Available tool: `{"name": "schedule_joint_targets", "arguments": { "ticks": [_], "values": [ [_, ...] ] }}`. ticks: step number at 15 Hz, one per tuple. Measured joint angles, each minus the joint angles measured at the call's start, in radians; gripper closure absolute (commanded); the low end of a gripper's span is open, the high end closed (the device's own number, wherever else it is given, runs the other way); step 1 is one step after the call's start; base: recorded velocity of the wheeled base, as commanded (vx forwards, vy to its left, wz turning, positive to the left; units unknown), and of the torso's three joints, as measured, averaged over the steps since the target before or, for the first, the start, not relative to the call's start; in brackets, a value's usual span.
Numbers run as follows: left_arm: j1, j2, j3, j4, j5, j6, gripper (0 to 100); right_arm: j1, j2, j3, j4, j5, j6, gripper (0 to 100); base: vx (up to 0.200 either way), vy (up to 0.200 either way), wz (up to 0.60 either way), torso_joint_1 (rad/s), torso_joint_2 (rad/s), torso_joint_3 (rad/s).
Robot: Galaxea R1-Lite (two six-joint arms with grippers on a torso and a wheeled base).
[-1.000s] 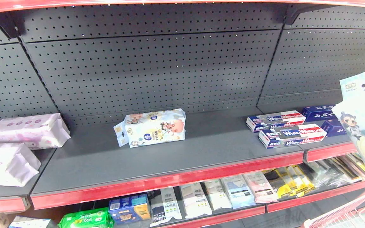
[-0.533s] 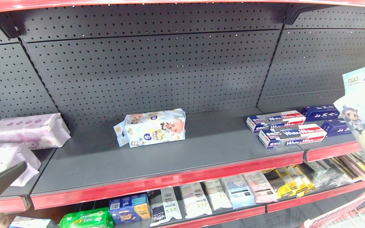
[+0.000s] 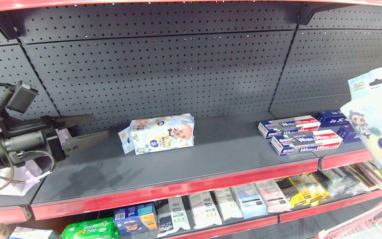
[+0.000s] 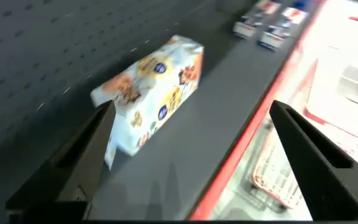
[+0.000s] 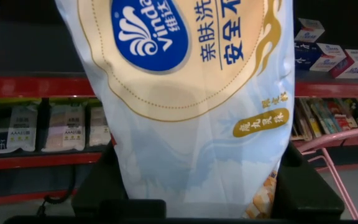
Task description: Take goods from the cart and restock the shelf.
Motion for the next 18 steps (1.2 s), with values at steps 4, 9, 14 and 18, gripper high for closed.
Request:
{"name": "schedule_joint_targets", "arguments": {
  "ticks": [4,9,14,18],
  "values": [
    [0.028,0.221,-0.108,-0.077,-0.133,0.019,0,-0.001,0.000,0.000,0.007,-0.006,-0.006,100,0.000,0.000,0.00,0.000,0.00,0.000],
    [-0.025,0.350,-0.172,-0.088,-0.183,0.059,0,0.000,-0.001,0.011,0.011,-0.005,-0.049,100,0.000,0.000,0.00,0.000,0.00,0.000],
    [-0.040,0.443,-0.250,-0.087,-0.191,0.129,0,-0.003,-0.010,0.031,0.016,-0.006,-0.050,100,0.000,0.000,0.00,0.000,0.00,0.000],
    [-0.050,0.494,-0.293,-0.105,-0.228,0.149,0,-0.002,-0.010,0.036,0.016,-0.005,-0.069,100,0.000,0.000,0.00,0.000,0.00,0.000]
  ]
}}
